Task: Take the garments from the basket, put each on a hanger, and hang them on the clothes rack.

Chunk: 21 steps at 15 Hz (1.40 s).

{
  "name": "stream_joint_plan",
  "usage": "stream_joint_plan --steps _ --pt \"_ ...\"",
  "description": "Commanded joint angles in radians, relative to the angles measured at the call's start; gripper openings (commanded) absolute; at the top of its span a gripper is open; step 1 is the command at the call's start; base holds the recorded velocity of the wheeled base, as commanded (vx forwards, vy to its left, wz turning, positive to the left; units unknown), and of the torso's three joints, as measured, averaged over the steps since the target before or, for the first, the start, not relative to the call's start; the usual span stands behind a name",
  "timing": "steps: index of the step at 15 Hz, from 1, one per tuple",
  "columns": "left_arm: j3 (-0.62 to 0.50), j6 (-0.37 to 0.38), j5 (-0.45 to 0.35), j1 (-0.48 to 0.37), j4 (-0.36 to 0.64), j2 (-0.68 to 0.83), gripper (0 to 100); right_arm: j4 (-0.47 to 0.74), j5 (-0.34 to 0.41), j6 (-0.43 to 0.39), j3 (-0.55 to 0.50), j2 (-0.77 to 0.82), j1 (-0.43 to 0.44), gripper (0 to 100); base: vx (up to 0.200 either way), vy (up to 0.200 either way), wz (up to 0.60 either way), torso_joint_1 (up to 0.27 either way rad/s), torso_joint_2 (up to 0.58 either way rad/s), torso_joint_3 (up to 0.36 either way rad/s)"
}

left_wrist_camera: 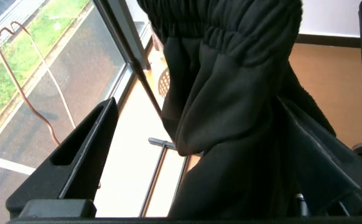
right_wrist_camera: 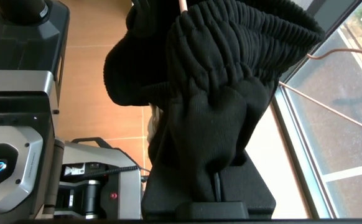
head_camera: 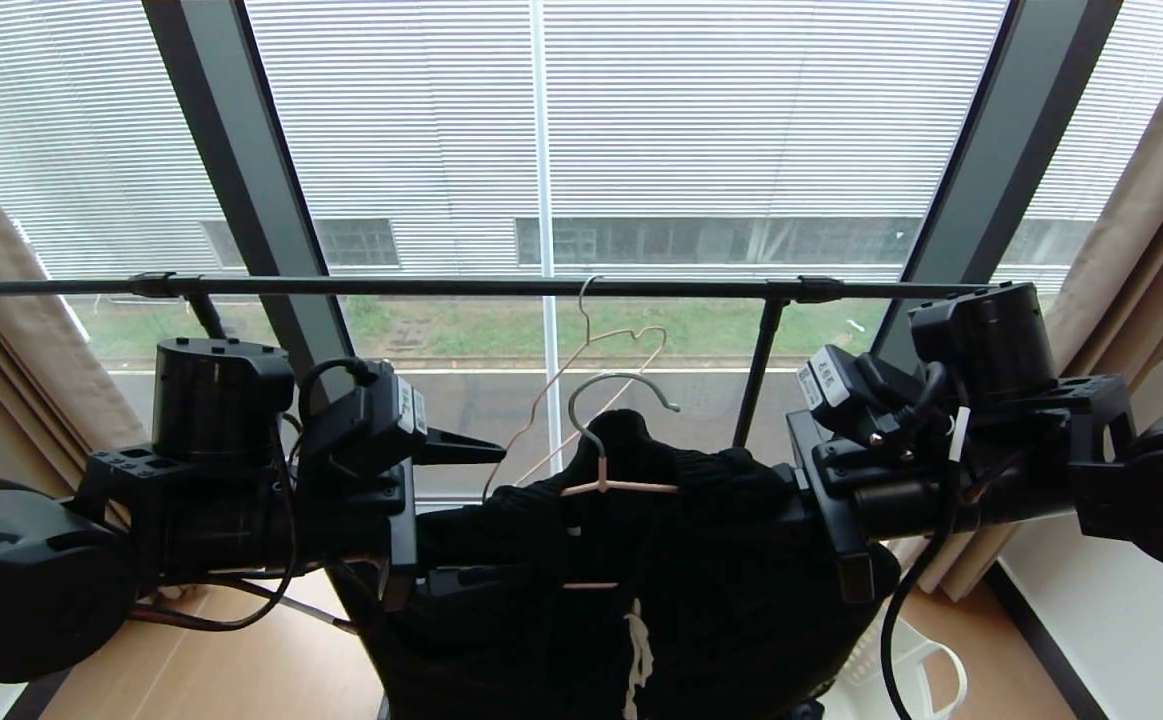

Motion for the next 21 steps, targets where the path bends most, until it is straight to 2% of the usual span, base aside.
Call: stream_joint_plan --steps 1,2,3,5,8,12,13,15,18,21 --pt "0.001 -0.001 0.0 0.0 0.0 0.023 100 -0.001 0.009 0.0 -0.002 0.002 0.001 0 0.0 0.0 0.0 0.0 0.0 0.0" --pt "0.001 0.001 0.0 0.0 0.0 0.029 100 -0.001 0.009 0.0 -0.004 0.002 0.002 0 0.0 0.0 0.0 0.0 0.0 0.0" --pt "0.004 0.001 0.0 0.0 0.0 0.027 0 -0.001 0.009 -0.003 -0.004 0.004 0.002 0 0.0 0.0 0.0 0.0 0.0 0.0" --pt "0.012 0.002 -0.002 -0.003 0.0 0.021 0 -0.001 0.007 0.0 -0.011 0.004 0.018 0 0.0 0.0 0.0 0.0 0.0 0.0" --pt "0.032 0.001 -0.055 -0.001 0.0 -0.019 0 0.0 0.006 0.005 -0.021 0.021 0.018 0 0.0 0.0 0.0 0.0 0.0 0.0" --pt "0.034 -0.001 -0.055 0.0 0.0 -0.026 0 0.02 -0.006 0.013 -0.028 0.025 0.018 0 0.0 0.0 0.0 0.0 0.0 0.0" --pt "0.03 -0.002 -0.054 0.002 0.0 -0.023 0 0.025 -0.009 0.011 -0.024 0.027 0.016 100 0.0 0.0 0.0 0.0 0.0 0.0" --pt "0.029 -0.002 -0.054 0.003 0.0 -0.023 0 0.026 -0.009 0.006 -0.022 0.024 0.013 100 0.0 0.0 0.0 0.0 0.0 0.0" --pt "0.029 -0.007 -0.055 0.012 -0.001 -0.025 0 0.032 -0.003 -0.099 -0.007 0.019 -0.059 100 0.0 0.0 0.0 0.0 0.0 0.0" --pt "0.029 -0.007 -0.057 0.042 -0.001 -0.026 0 0.037 0.026 -0.102 -0.002 0.005 -0.097 100 0.0 0.0 0.0 0.0 0.0 0.0"
